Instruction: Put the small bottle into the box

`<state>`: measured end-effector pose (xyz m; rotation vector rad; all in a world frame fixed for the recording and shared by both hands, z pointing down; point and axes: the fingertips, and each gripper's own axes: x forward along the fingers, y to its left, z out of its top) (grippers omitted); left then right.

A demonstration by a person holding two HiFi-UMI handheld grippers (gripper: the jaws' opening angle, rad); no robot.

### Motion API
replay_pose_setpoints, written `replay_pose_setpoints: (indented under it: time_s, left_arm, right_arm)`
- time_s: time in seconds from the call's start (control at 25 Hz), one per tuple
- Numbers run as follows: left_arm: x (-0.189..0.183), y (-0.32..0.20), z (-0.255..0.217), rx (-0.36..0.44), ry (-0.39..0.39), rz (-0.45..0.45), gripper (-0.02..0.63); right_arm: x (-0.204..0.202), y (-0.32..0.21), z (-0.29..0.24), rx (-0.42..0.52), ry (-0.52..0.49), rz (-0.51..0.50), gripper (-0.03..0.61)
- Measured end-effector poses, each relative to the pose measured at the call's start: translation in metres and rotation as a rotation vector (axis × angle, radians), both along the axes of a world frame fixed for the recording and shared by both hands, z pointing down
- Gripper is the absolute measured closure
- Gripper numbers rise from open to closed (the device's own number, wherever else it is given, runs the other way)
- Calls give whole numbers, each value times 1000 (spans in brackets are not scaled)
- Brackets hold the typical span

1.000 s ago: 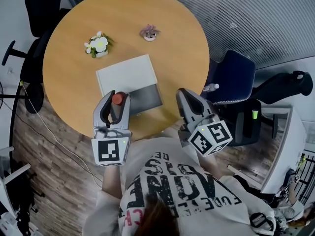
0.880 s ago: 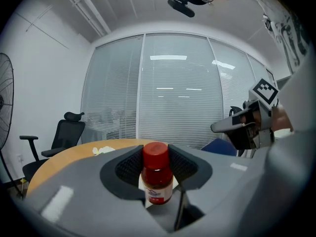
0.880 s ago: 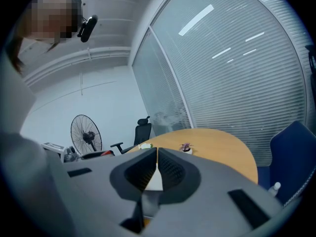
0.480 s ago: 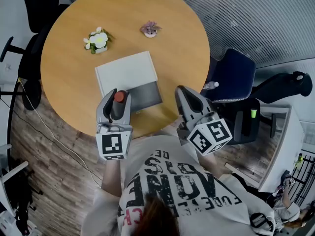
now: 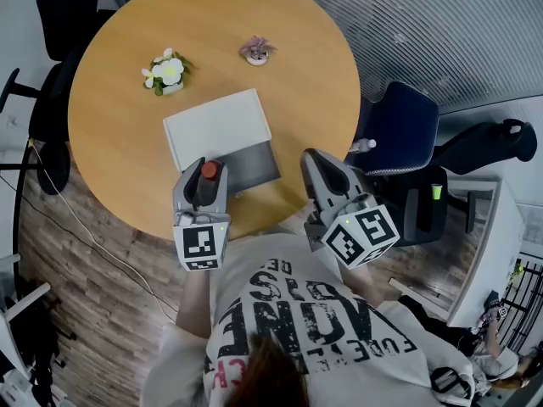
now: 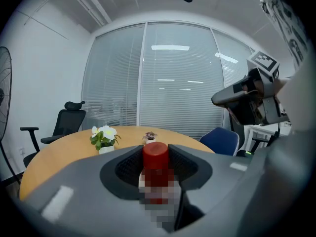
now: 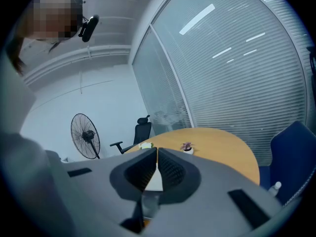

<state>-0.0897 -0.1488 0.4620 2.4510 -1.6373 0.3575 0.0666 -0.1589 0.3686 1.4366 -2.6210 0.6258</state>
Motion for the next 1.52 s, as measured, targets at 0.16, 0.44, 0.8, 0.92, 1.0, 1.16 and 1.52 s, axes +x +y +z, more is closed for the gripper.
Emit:
replay_pose_setpoints:
  time_s: [0.16, 0.44, 0.8, 0.92, 1.0, 1.16, 1.52]
  left_arm:
    - [2, -1, 10, -20, -4, 10, 454]
    - [9, 0, 22, -33, -6, 32, 454]
    - [17, 2, 35, -44, -12, 49, 454]
    - [18, 4, 38, -51, -16, 50, 454]
    - [18, 5, 40, -56, -19, 52, 454]
    - [19, 4, 46, -67, -18, 55, 454]
    - [22, 5, 61, -96, -27, 67, 454]
  right_arm:
    - [-1, 0, 0, -3, 5, 4, 563]
    - [0, 1, 2, -7, 8, 9, 563]
    - [0, 0, 3, -6, 8, 5, 563]
    - [-1, 0, 3, -8, 8, 1, 563]
    - [-2, 0, 2, -8, 7, -2, 563]
    - [-2, -1, 2, -11, 13, -7, 563]
    - [-2, -2, 6, -13, 7, -7, 563]
